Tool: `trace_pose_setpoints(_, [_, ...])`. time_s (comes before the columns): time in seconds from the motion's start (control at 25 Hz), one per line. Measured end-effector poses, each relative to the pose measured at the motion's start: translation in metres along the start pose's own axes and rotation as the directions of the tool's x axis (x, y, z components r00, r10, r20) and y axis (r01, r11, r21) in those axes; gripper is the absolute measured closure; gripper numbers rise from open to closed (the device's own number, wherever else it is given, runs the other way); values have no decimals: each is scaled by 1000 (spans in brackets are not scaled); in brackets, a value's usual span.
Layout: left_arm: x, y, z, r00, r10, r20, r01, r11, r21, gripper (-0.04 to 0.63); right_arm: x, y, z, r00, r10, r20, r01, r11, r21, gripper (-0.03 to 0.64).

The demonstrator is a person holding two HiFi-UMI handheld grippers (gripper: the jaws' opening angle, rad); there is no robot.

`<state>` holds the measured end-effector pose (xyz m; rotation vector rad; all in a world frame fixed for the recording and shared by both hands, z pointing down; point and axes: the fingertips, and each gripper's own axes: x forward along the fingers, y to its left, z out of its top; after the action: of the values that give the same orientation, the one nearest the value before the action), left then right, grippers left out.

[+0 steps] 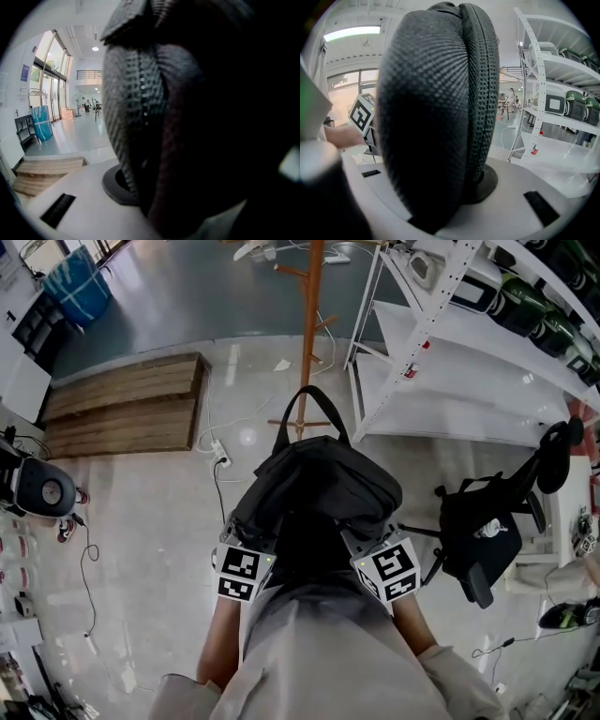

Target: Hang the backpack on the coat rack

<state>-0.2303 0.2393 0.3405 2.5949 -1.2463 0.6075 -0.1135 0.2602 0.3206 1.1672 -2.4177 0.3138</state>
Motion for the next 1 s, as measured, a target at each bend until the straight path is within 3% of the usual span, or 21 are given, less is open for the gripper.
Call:
trace_pose_setpoints(0.6, [52, 32, 11, 998, -20, -56, 20, 1000, 6, 465, 45, -42, 6, 1000, 14, -18, -13, 999, 44, 517])
trace_pose_setpoints(1.0, [118, 49, 35, 997, -25, -78, 23, 999, -25, 465, 78, -109, 18, 998, 32, -46, -30, 998, 48, 517])
